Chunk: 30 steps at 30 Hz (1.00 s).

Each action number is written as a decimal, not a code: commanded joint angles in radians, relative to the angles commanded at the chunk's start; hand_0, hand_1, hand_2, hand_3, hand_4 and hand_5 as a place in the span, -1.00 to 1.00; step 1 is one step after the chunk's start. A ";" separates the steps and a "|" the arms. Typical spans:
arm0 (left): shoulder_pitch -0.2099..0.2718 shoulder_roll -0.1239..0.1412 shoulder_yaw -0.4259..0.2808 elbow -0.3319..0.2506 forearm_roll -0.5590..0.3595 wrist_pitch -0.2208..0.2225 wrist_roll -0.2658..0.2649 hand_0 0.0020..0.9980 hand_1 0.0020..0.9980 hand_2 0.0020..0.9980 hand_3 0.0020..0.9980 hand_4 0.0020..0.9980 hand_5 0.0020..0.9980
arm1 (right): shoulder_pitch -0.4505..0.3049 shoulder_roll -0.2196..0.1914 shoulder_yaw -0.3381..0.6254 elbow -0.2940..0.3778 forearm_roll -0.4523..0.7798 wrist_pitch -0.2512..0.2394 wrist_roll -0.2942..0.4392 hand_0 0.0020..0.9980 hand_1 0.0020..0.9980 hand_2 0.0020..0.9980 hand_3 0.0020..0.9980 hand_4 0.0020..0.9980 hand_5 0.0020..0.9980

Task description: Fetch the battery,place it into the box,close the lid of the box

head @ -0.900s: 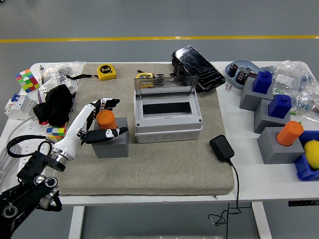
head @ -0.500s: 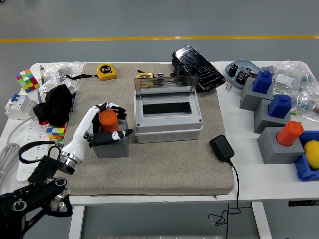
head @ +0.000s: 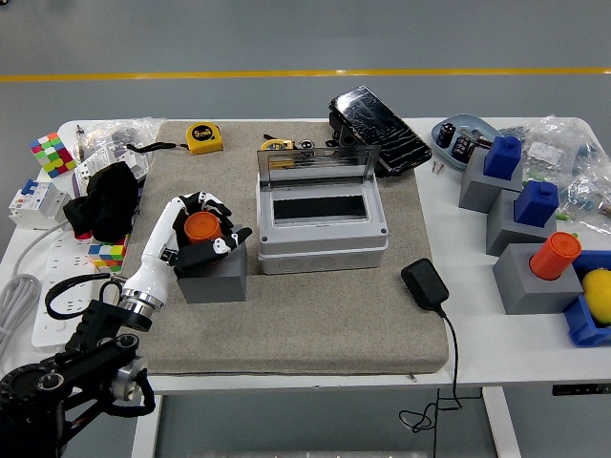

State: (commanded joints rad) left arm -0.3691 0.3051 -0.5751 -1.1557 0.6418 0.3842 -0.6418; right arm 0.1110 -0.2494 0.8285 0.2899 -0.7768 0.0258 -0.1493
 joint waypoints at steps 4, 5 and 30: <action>-0.006 -0.004 0.006 0.008 -0.027 0.006 -0.004 -0.92 -0.96 -0.69 -0.63 0.71 -1.00 | 0.000 0.000 0.000 0.001 0.000 0.000 0.000 0.33 0.35 0.38 0.08 0.82 0.02; -0.006 -0.004 0.005 0.009 -0.031 0.007 -0.004 -0.92 -0.96 -0.69 -0.63 0.71 -1.00 | -0.001 0.000 0.000 0.001 0.000 0.000 0.000 0.33 0.35 0.38 0.08 0.82 0.02; -0.216 -0.020 -0.039 -0.211 0.565 0.037 0.421 -0.94 -1.00 -0.77 -0.70 0.90 -1.00 | 0.002 -0.001 -0.005 -0.002 0.010 0.000 -0.001 0.34 0.35 0.38 0.08 0.83 0.01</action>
State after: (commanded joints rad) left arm -0.5850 0.2849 -0.6140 -1.3671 1.2065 0.4209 -0.2203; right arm 0.1135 -0.2504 0.8235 0.2880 -0.7672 0.0253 -0.1501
